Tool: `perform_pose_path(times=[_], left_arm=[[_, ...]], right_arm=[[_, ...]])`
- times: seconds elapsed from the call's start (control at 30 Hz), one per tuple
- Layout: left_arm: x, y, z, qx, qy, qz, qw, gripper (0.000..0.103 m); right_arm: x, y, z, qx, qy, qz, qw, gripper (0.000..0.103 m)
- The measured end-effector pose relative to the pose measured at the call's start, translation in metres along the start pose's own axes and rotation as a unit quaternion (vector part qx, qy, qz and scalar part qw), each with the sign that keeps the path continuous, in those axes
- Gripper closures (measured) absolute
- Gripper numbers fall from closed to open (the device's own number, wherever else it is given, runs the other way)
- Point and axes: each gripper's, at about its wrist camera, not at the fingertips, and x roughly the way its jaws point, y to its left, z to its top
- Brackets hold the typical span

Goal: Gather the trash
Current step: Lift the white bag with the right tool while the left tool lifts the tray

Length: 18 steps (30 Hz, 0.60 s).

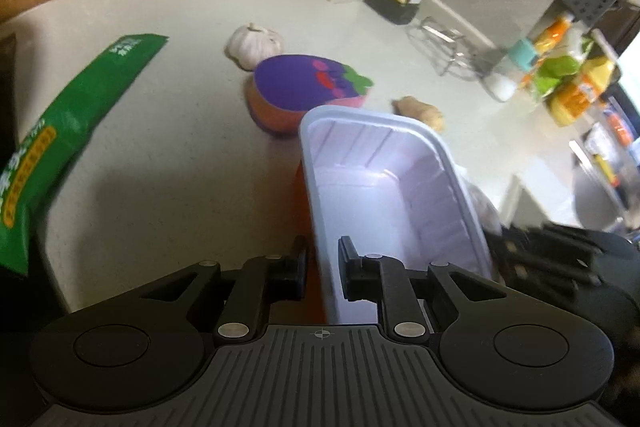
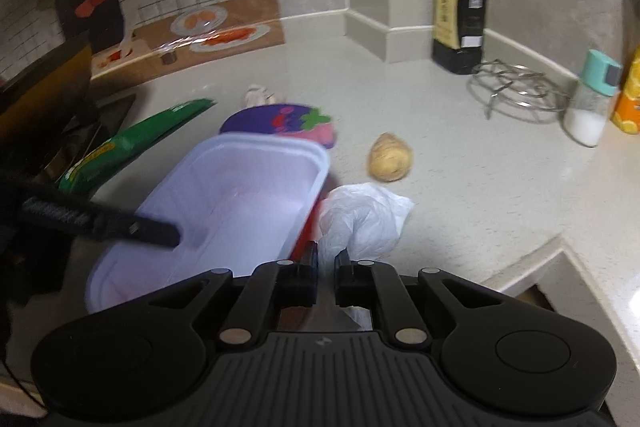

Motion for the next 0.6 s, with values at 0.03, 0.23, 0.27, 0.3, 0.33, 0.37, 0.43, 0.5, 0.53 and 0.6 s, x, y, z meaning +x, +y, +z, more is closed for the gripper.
perform_pose_path(times=[0.03,0.23,0.27,0.3,0.33,0.37,0.43,0.5,0.53,0.6], left_arm=[[0.004,0.0,0.001,0.001,0.001,0.003,1.0,0.084],[0.007,0.002,0.001,0.016,-0.018,0.014,0.9996,0.089],[0.003,0.004,0.0,0.011,-0.027,0.016,0.9995,0.089],[-0.002,0.006,-0.001,0.007,-0.037,0.022,0.9991,0.09],[-0.006,0.008,-0.001,0.005,-0.044,0.028,0.9986,0.091],[-0.009,0.01,-0.001,0.004,-0.051,0.033,0.9982,0.091],[-0.015,0.014,-0.003,0.0,-0.058,0.04,0.9975,0.092],[-0.019,0.018,-0.006,-0.003,-0.057,0.043,0.9974,0.092],[-0.02,0.018,-0.007,-0.002,-0.054,0.042,0.9976,0.092],[-0.02,0.018,-0.01,0.001,-0.045,0.038,0.9983,0.092]], right_arm=[[0.001,0.003,-0.002,-0.005,0.003,0.005,1.0,0.095],[-0.007,0.013,-0.009,-0.053,-0.015,-0.02,0.998,0.07],[-0.009,0.013,-0.009,-0.061,-0.024,-0.033,0.997,0.053],[-0.012,0.012,-0.01,-0.068,-0.033,-0.046,0.996,0.044],[-0.013,0.011,-0.011,-0.071,-0.041,-0.054,0.995,0.042],[-0.012,0.009,-0.01,-0.072,-0.044,-0.058,0.995,0.042],[-0.007,0.004,-0.009,-0.068,-0.039,-0.063,0.995,0.042],[0.002,0.002,-0.006,-0.061,-0.036,-0.063,0.996,0.042],[0.006,0.002,-0.005,-0.059,-0.033,-0.064,0.996,0.042],[0.015,0.004,-0.004,-0.059,-0.028,-0.061,0.996,0.042]])
